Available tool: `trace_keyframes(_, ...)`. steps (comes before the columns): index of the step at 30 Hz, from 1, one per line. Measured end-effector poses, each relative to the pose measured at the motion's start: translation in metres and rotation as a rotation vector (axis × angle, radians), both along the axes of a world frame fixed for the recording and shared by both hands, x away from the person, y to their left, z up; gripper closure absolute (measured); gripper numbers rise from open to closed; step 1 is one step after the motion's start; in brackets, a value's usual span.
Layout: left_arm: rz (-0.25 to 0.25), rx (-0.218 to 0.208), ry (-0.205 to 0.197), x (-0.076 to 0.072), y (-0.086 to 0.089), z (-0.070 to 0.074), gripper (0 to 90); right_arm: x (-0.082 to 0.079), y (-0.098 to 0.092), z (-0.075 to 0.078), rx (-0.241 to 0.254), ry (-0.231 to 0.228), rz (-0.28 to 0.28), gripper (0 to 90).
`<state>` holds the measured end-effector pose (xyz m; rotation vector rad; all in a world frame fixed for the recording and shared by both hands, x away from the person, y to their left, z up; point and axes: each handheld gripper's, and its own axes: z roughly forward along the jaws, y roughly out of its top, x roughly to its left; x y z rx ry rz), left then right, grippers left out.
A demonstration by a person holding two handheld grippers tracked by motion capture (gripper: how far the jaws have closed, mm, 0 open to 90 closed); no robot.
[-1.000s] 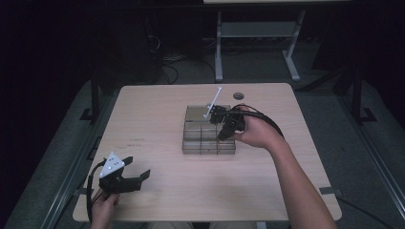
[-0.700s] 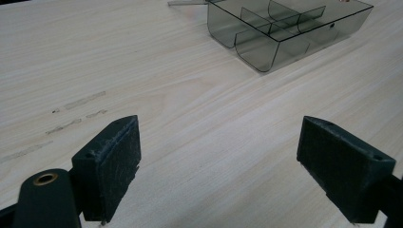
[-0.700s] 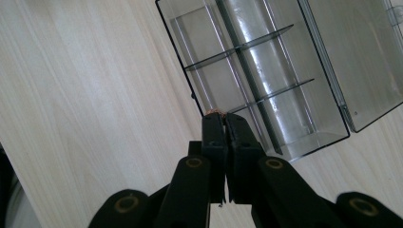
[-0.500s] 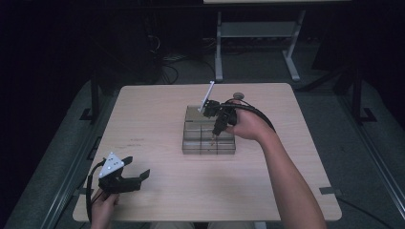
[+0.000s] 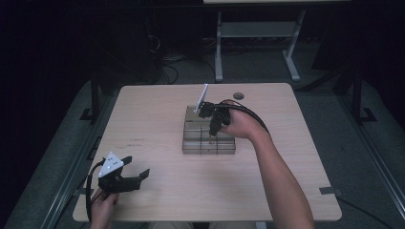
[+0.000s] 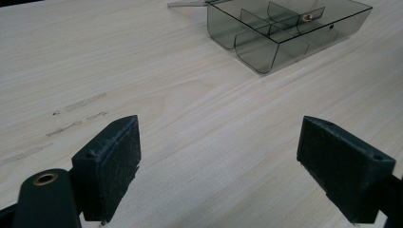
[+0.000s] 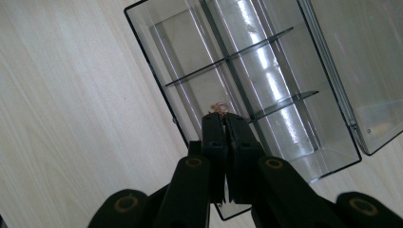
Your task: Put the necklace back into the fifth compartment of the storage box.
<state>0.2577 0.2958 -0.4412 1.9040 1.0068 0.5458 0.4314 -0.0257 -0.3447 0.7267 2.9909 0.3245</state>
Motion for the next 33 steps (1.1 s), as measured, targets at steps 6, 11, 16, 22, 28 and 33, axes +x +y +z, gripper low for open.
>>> trace_keyframes(6, 0.002, -0.002, 0.002, 0.000, 0.000, 0.000, 14.3, 0.004, 0.001, -0.006, -0.016, 0.005, 0.000, 87.1)
trace_keyframes(11, 0.001, -0.001, 0.004, 0.001, 0.000, 0.000, 14.3, 0.007, 0.004, -0.012, -0.019, 0.019, -0.009, 87.0)
trace_keyframes(16, 0.002, -0.004, 0.009, 0.001, -0.001, 0.000, 14.3, 0.010, 0.005, -0.018, 0.000, 0.035, -0.014, 87.0)
trace_keyframes(22, 0.005, -0.007, 0.006, 0.001, -0.001, 0.000, 14.3, 0.014, 0.007, -0.028, -0.007, 0.058, -0.016, 86.9)
trace_keyframes(28, 0.011, -0.011, 0.007, 0.002, 0.000, 0.000, 14.3, 0.016, 0.009, -0.033, -0.018, 0.063, -0.018, 86.8)
trace_keyframes(33, 0.006, -0.009, 0.005, 0.002, 0.000, 0.000, 14.3, 0.016, 0.009, -0.041, -0.020, 0.081, -0.015, 86.8)
